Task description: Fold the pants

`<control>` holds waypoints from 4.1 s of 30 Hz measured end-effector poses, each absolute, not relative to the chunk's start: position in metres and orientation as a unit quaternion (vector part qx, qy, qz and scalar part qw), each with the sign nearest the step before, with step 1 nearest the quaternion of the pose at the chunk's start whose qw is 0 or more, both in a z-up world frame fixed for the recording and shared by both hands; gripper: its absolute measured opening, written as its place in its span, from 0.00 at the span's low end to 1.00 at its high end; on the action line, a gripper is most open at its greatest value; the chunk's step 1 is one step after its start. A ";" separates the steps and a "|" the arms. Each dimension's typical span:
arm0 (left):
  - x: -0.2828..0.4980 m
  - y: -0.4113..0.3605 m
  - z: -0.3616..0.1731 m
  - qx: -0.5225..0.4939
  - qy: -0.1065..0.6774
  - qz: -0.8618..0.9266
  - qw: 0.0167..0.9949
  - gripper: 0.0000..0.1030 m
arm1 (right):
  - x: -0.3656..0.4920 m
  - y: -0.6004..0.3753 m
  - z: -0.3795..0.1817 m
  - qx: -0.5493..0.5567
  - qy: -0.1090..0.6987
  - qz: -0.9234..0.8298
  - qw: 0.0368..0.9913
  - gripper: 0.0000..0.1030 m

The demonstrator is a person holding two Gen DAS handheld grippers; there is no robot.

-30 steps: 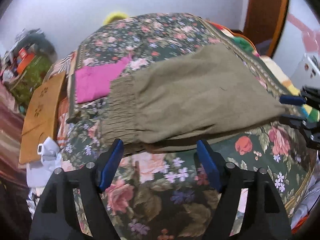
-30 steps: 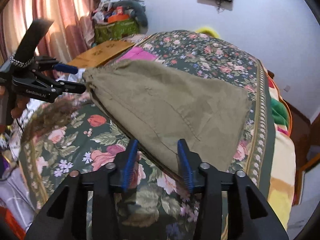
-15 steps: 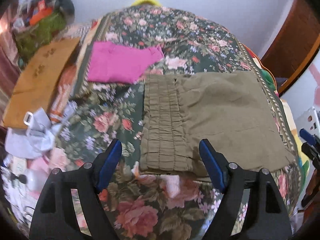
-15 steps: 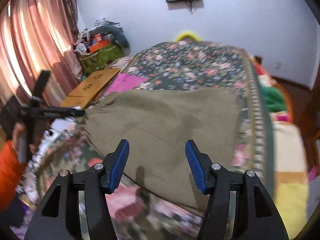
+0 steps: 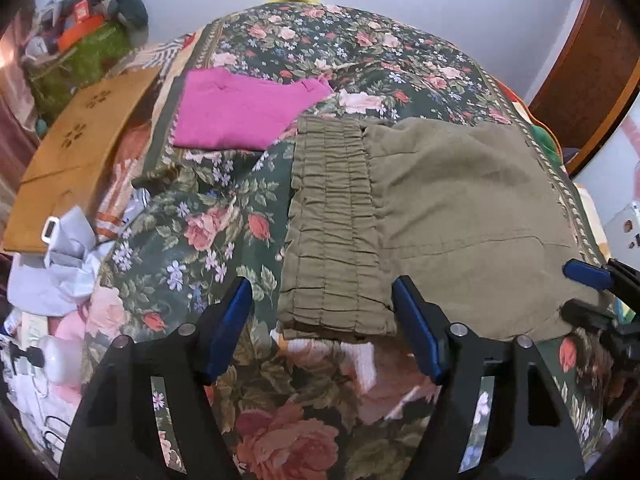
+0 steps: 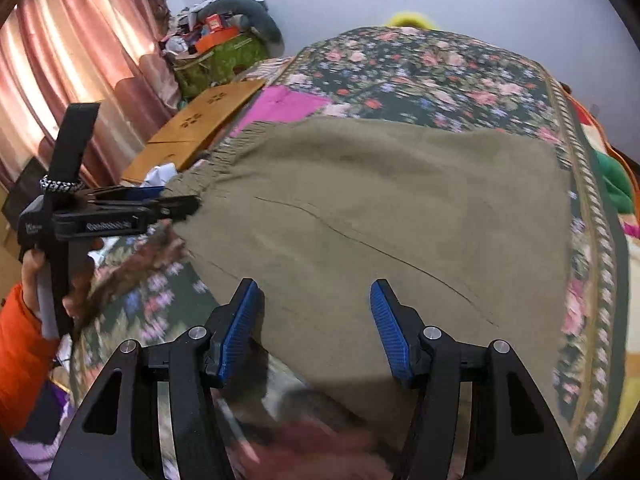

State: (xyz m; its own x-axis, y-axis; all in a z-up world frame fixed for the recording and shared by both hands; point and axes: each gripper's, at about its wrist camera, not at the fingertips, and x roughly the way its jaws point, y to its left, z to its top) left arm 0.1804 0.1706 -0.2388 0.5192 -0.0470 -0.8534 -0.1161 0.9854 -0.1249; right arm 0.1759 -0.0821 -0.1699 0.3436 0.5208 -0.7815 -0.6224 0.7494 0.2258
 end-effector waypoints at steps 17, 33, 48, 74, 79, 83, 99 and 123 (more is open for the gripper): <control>0.163 0.167 -0.248 -0.082 0.494 0.022 0.865 0.72 | 0.155 -0.195 -0.180 0.019 0.490 0.272 0.828 0.47; 0.199 0.170 -0.187 -0.042 0.461 0.053 0.885 0.76 | 0.222 -0.220 -0.135 0.020 0.433 0.249 0.866 0.50; 0.301 0.192 -0.222 -0.075 0.507 0.040 0.858 0.76 | 0.347 -0.205 -0.159 0.013 0.455 0.251 0.854 0.54; 0.318 0.202 -0.269 -0.160 0.486 0.041 0.858 0.59 | 0.450 -0.172 -0.236 -0.019 0.496 0.224 0.839 0.07; 0.320 0.205 -0.271 -0.184 0.500 0.050 0.845 0.60 | 0.449 -0.160 -0.234 -0.062 0.493 0.209 0.843 0.07; 0.318 0.196 -0.257 -0.152 0.505 0.058 0.847 0.61 | 0.442 -0.158 -0.217 -0.094 0.487 0.194 0.847 0.14; 0.321 0.120 -0.222 -0.017 0.511 -0.012 0.860 0.84 | 0.346 -0.085 -0.161 -0.030 0.471 0.366 0.802 0.76; 0.267 0.096 -0.245 0.031 0.538 -0.010 0.842 0.96 | 0.271 -0.103 -0.199 -0.113 0.526 0.335 0.773 0.82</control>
State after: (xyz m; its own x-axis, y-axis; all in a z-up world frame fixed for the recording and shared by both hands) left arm 0.2666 0.0958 -0.2451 0.4201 0.0164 -0.9073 0.0497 0.9979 0.0411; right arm 0.2707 -0.1029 -0.1989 0.2219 0.3990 -0.8897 -0.6364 0.7505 0.1778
